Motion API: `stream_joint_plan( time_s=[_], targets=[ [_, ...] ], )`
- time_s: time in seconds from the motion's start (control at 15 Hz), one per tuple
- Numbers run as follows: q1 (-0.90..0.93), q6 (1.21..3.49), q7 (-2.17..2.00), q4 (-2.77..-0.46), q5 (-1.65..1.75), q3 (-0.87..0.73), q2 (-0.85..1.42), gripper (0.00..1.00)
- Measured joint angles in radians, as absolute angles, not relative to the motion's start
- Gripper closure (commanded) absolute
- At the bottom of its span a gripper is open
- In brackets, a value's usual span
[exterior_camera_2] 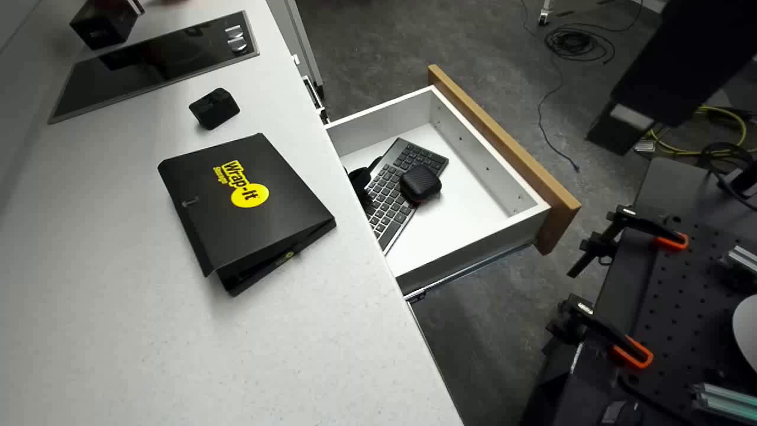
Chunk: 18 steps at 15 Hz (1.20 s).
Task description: Close the drawer at the left of the oven
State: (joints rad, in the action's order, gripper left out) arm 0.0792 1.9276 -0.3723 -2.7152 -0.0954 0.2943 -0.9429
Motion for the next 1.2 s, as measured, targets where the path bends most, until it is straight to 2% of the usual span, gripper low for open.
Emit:
stream_joint_plan(
  time_s=[0.47, 0.93, 1.2],
  targets=[
    [0.047, 1.954, -0.369, -2.719, -0.081, 0.268, -0.878, 0.00],
    [-0.212, 2.242, -0.369, -2.730, 0.063, 0.096, -0.572, 0.00],
    [-0.278, 2.330, -0.368, -2.692, 0.070, -0.009, -0.407, 0.00]
  ],
)
